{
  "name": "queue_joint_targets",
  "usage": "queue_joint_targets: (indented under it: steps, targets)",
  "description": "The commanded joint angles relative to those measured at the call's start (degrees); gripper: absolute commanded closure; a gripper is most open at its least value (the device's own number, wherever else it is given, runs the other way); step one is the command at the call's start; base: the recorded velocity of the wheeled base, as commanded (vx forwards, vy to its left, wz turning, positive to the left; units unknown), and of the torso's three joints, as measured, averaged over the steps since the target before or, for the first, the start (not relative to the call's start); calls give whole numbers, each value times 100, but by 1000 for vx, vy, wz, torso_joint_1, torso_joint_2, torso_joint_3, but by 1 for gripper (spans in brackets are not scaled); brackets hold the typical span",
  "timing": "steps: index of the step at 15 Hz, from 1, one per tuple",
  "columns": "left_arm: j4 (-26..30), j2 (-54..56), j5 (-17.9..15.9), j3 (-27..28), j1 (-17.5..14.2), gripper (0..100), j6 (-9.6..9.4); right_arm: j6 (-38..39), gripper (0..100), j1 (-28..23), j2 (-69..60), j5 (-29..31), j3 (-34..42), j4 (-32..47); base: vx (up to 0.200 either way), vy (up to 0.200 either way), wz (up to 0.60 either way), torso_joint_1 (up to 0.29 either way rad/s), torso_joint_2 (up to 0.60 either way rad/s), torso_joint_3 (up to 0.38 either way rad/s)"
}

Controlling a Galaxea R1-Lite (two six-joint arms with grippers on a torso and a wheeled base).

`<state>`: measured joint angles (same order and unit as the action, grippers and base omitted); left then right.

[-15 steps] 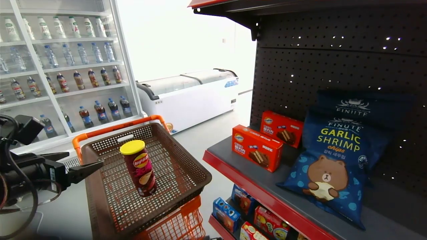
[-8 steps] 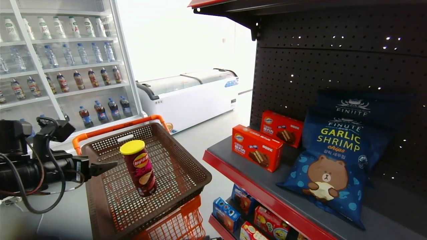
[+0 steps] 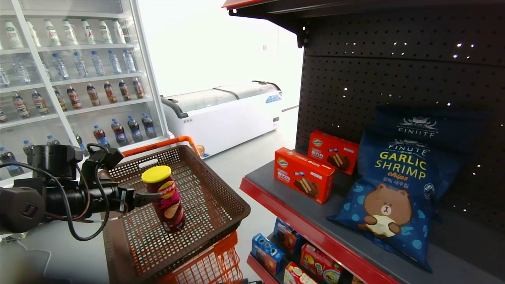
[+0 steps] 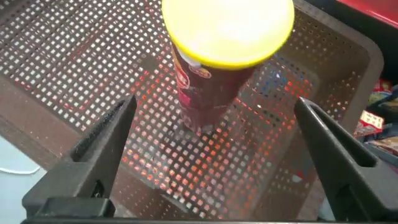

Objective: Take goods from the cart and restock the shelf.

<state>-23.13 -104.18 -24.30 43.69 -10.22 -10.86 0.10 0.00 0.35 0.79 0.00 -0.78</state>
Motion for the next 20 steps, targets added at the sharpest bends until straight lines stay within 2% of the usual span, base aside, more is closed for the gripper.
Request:
queue_joint_targets:
  steps: [1, 5, 7, 9, 13, 17, 20]
  targets:
    - [-201, -419, 21, 113, 28, 0, -4, -1, 0, 0, 0, 0, 0, -1, 0, 0, 0, 0, 0, 0]
    - [-878, -902, 13, 192, 257, 0, -4, -1, 0, 0, 0, 0, 0, -1, 0, 0, 0, 0, 0, 0]
    - [-992, -1060, 30, 192, 398, 0, -4, -1, 0, 0, 0, 0, 0, -1, 0, 0, 0, 0, 0, 0]
    - [-1238, -1245, 162, 175, 468, 0, -4, -1, 0, 0, 0, 0, 0, -1, 0, 0, 0, 0, 0, 0]
    - [-2091, -1728, 197, 184, 600, 0, -4, -1, 0, 0, 0, 0, 0, -1, 0, 0, 0, 0, 0, 0]
    - [-2275, -1992, 452, 192, 626, 0, -12, -1, 0, 0, 0, 0, 0, -1, 0, 0, 0, 0, 0, 0]
    - [-2284, -2098, 487, 236, 626, 0, -12, -1, 0, 0, 0, 0, 0, -1, 0, 0, 0, 0, 0, 0]
